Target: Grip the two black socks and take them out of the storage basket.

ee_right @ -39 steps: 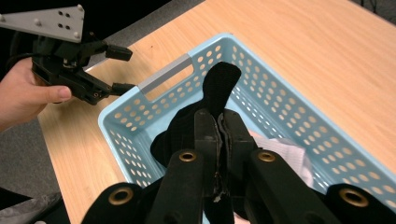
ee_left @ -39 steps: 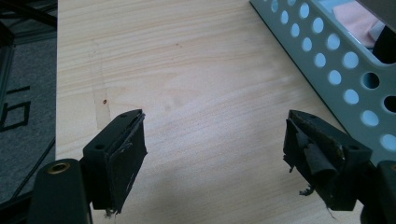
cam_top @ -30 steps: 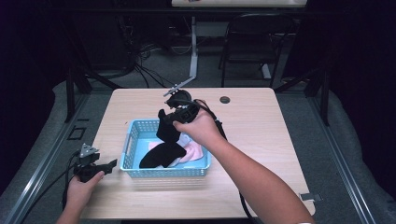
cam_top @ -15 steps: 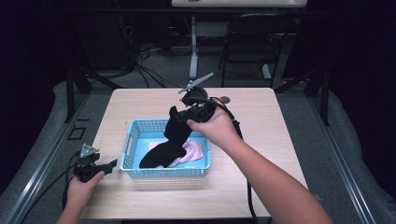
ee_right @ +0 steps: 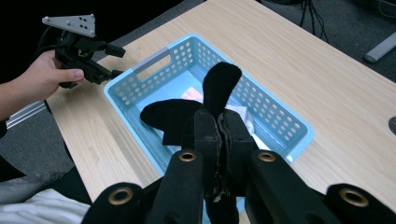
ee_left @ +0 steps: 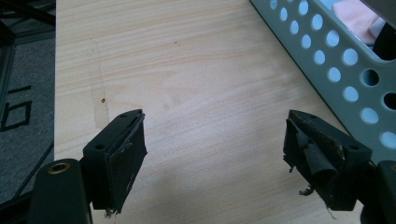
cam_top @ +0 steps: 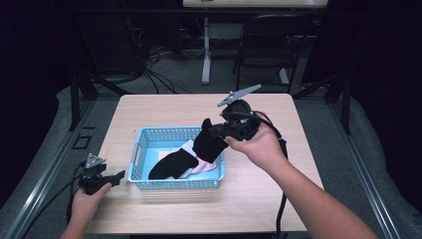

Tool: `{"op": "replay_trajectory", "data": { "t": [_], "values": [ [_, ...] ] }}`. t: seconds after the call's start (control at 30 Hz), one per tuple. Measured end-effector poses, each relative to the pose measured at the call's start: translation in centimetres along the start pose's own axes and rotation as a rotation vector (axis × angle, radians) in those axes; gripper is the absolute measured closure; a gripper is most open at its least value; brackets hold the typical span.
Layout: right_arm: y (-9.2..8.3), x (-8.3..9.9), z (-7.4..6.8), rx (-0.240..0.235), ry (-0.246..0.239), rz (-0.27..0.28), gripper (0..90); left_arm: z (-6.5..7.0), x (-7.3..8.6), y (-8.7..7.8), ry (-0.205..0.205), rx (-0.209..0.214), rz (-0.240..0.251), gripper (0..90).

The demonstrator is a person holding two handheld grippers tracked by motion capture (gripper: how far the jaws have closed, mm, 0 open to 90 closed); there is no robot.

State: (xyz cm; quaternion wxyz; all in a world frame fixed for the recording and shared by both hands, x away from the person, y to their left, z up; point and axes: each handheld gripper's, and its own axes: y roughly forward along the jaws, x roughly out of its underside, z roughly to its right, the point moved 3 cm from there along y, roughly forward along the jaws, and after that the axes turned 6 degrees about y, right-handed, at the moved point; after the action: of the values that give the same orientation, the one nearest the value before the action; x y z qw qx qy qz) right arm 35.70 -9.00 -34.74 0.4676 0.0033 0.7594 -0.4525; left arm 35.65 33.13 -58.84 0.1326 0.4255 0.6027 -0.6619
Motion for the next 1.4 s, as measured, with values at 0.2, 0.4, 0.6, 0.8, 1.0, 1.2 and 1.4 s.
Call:
{"op": "replay_trajectory", "data": {
  "t": [0.2, 0.4, 0.6, 0.8, 1.0, 1.2, 1.4],
  "values": [
    [-1.8, 1.8, 1.3, 0.021, 0.035, 0.011, 86.8, 0.0, 0.0, 0.0, 0.001, 0.000, -0.003, 20.9],
    [-3.0, 3.4, 3.0, 0.052, 0.078, 0.012, 86.8, 0.0, 0.1, 0.1, 0.002, 0.000, -0.006, 20.9],
    [-3.4, 4.9, 4.1, 0.073, 0.114, 0.013, 86.9, 0.0, 0.1, 0.1, 0.001, -0.002, -0.007, 20.9],
    [-3.0, 7.3, 5.1, 0.080, 0.149, 0.003, 86.8, 0.1, 0.1, 0.1, 0.004, -0.003, -0.008, 20.9],
    [-2.1, 8.9, 5.7, 0.069, 0.179, -0.006, 86.8, 0.1, 0.1, 0.1, 0.005, -0.002, -0.012, 21.0],
    [-0.6, 10.7, 6.8, 0.066, 0.228, -0.029, 86.8, 0.0, 0.1, 0.1, 0.005, -0.002, -0.011, 20.9],
    [0.8, 12.3, 9.0, 0.115, 0.271, -0.034, 86.8, 0.1, 0.1, 0.1, 0.001, -0.003, -0.010, 20.9]
  ]
}}
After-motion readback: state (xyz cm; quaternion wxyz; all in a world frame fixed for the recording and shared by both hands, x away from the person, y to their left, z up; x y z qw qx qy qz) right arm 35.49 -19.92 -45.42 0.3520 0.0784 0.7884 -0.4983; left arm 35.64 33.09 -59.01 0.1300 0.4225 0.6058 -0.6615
